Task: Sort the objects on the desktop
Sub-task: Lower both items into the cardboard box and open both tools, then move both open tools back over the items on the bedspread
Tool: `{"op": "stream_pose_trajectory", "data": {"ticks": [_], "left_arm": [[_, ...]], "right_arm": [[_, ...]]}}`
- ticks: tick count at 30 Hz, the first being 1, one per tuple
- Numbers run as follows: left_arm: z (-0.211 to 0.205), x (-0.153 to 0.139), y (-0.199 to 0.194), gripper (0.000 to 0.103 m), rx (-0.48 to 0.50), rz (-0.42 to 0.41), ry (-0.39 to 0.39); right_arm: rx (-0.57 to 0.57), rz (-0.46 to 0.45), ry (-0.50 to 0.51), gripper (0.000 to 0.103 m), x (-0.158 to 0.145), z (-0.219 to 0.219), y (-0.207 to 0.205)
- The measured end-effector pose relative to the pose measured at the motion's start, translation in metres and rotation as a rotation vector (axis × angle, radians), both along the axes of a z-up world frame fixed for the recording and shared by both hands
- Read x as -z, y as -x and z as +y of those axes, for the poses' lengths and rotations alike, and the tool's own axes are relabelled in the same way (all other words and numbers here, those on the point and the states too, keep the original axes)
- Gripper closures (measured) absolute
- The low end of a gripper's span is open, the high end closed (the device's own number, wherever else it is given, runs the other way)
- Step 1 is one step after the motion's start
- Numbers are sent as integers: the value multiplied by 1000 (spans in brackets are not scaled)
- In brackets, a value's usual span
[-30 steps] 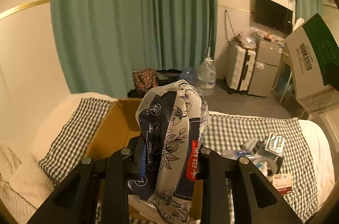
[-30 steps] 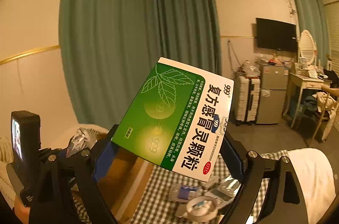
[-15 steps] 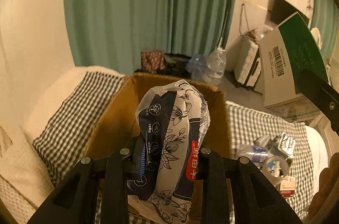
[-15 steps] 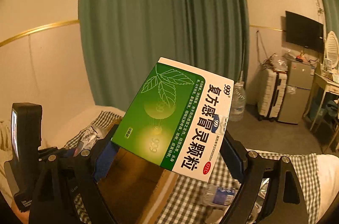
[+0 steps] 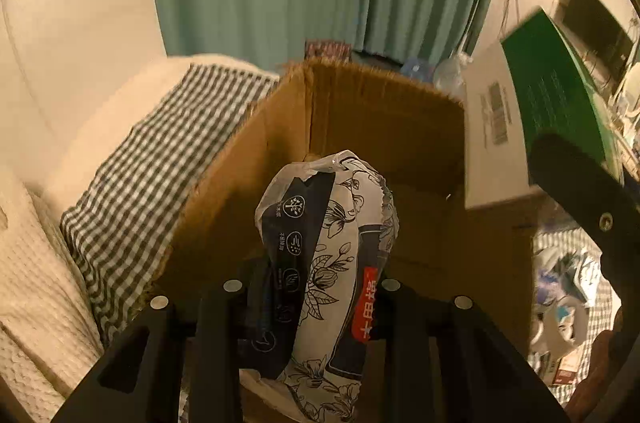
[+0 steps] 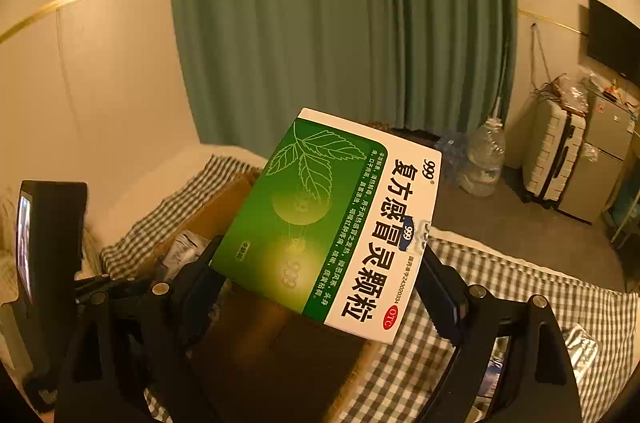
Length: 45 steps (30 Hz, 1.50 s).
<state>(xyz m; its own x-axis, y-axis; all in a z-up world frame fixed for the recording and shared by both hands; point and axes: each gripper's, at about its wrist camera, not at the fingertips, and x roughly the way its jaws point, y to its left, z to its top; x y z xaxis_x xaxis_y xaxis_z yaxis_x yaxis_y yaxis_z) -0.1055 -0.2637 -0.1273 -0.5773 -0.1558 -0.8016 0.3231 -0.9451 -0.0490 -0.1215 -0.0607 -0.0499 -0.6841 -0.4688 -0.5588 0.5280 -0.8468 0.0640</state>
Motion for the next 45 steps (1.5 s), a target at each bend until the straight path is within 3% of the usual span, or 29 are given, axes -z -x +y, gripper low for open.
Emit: {"op": "stream_pose_trajectory", "data": {"ticks": [6, 10, 13, 19, 21, 24, 27, 33, 39, 42, 45], "left_arm": [[-7, 13, 6, 41, -42, -50, 19], [-6, 15, 7, 37, -53, -64, 32], [-5, 8, 2, 23, -60, -33, 49], [-5, -3, -4, 21, -68, 12, 58], [-1, -7, -5, 11, -87, 19, 90], [12, -17, -8, 6, -76, 51, 152], [21, -31, -15, 0, -67, 107, 167], [49, -56, -32, 0, -40, 255, 246], [100, -64, -33, 0, 73, 335, 301], [121, -66, -34, 0, 128, 364, 296], [140, -67, -34, 0, 193, 392, 242]], "right_arm": [[-59, -61, -82, 14, 23, -29, 13], [-44, -17, -108, 12, 29, -33, 10], [-30, 28, -112, 6, 26, -35, 8], [10, 82, -87, 1, 4, -27, -1], [37, 115, -84, 0, -8, -20, -7], [89, 177, -74, 0, -25, -4, -16], [165, 211, -73, 0, -37, 20, -22], [261, 254, -83, 0, -63, 70, -36], [282, 353, -134, 0, -80, 121, -60], [327, 392, -161, 0, -85, 146, -70], [372, 383, -152, 0, -89, 171, -74]]}}
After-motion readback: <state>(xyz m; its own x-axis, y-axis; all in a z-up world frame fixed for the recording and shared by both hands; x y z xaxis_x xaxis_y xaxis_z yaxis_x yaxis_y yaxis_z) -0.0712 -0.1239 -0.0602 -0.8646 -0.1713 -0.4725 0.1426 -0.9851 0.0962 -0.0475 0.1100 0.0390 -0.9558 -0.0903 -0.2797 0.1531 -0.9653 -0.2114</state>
